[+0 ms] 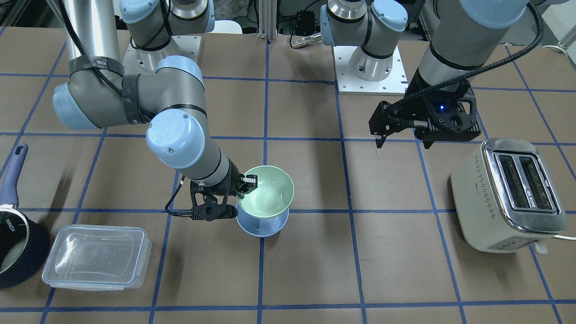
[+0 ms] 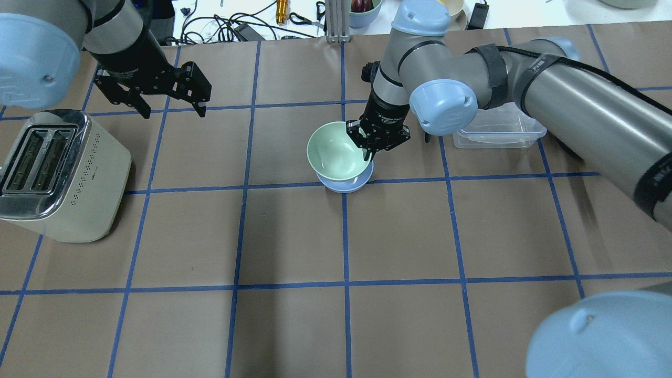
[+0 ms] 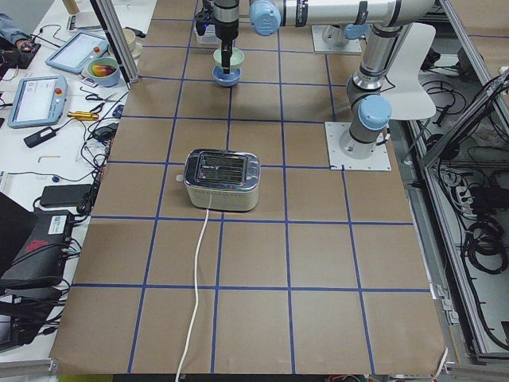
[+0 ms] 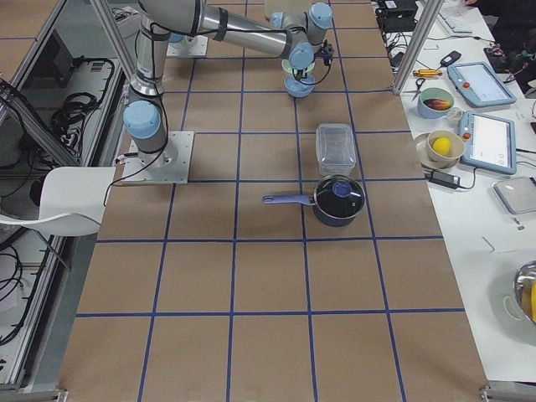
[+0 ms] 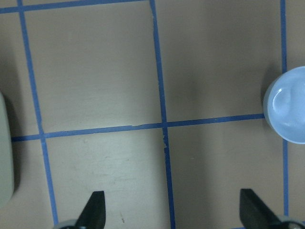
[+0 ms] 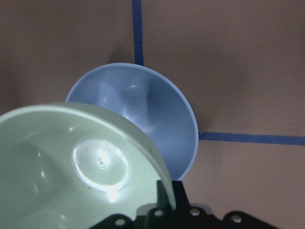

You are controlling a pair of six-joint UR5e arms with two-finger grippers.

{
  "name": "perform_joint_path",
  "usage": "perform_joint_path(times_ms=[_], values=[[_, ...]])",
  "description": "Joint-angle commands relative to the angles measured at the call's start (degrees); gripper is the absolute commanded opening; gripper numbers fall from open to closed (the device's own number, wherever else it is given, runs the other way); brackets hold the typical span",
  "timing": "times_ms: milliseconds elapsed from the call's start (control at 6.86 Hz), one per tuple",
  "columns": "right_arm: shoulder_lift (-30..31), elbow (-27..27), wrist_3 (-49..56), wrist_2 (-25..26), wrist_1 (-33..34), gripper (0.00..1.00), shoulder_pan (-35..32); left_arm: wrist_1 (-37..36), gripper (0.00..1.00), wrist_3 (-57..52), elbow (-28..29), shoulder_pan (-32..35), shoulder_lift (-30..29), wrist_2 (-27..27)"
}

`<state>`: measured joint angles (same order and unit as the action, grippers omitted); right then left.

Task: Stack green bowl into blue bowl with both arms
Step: 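Move the green bowl over the blue bowl and lower it in with right gripper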

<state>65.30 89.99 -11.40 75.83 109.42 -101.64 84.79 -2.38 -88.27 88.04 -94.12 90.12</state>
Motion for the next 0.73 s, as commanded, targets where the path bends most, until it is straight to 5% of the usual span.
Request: perform_joint_path(times_ms=[0,292,438,583], values=[[-2.0,-0.1,-0.4,0.4,0.4,0.00,-0.2,0.4,1.00,0.4,0.1,-0.7,0.8,-2.8],[-2.8,0.2,-0.4,0.9,1.5,0.05,-0.2,0.2,1.00,0.2,-0.4,-0.7,0.4,-2.5],[-2.6,0.1,-0.5,0.8,1.8,0.97,-0.1,0.2,1.00,0.1,-0.1,-0.9,0.5,-2.6],[-1.7,-0.3,-0.5,1.1,1.2,1.00,0.4,0.0,1.00,0.1,-0.2,-0.9,-0.3,-2.7]])
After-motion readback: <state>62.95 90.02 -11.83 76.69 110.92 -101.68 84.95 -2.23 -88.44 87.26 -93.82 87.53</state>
